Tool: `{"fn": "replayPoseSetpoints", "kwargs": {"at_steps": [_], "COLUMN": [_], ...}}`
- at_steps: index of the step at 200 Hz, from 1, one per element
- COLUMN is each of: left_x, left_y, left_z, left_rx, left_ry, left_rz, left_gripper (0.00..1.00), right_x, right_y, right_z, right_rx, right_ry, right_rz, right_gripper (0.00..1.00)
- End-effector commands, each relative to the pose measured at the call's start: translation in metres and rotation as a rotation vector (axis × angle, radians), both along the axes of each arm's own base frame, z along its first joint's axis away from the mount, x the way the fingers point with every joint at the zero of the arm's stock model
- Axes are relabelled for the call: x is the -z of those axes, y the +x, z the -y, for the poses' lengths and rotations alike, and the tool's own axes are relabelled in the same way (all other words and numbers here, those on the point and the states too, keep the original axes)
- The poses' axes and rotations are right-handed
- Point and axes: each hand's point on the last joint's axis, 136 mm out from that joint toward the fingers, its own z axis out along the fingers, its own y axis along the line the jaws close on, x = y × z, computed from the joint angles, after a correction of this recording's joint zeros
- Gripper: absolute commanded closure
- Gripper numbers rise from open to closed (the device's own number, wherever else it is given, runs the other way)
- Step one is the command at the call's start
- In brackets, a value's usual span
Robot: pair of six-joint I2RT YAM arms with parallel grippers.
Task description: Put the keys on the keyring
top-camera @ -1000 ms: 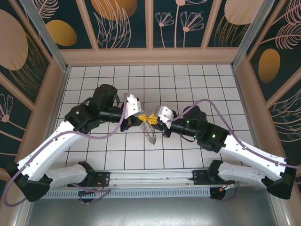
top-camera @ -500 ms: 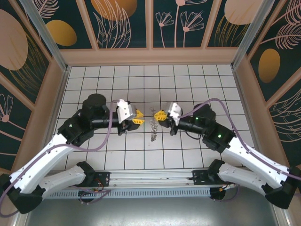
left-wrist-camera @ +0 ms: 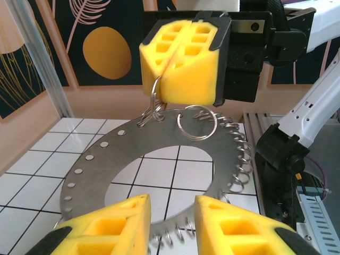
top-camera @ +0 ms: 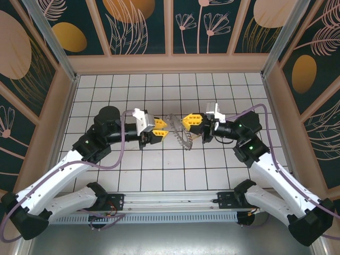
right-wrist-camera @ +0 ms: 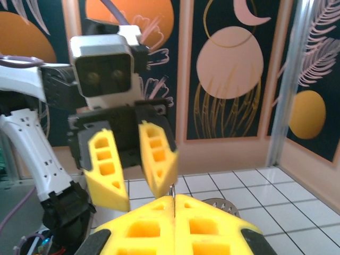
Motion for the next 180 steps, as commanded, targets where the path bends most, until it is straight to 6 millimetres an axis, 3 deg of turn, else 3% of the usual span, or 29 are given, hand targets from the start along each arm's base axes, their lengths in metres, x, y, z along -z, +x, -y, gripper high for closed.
{"fn": "replayPoseSetpoints", "kwargs": {"at_steps": [1,73,121,180], "left_x": [-0.037,-0.057,-0.057,-0.055], "left_y": [-0.009,-0.015,-0.009,-0.004], "left_z": [0.002,0.014,0.023,0.030], "left_rx": [0.050,0.147,0.171,0.191], "left_ry": [-0.089,-0.149,-0.132,-0.105], "left_rz": [0.080,0.099,0.088,0.067], "left_gripper": [0.72,0.68,0.69,0.82], "right_x": [-0.018,-0.018,-0.016,-0.015], "right_y": [-0.017,-0.017,-0.017,-0.018], "right_z": [0.001,0.000,0.002,0.001], "right_rx": [-0.099,-0.118,-0.109,-0.105], "right_ry": [0.060,0.095,0.096,0.098], "right_rz": [0.059,0.053,0.053,0.058], "right_gripper": [1.00,1.00,1.00,1.00]}}
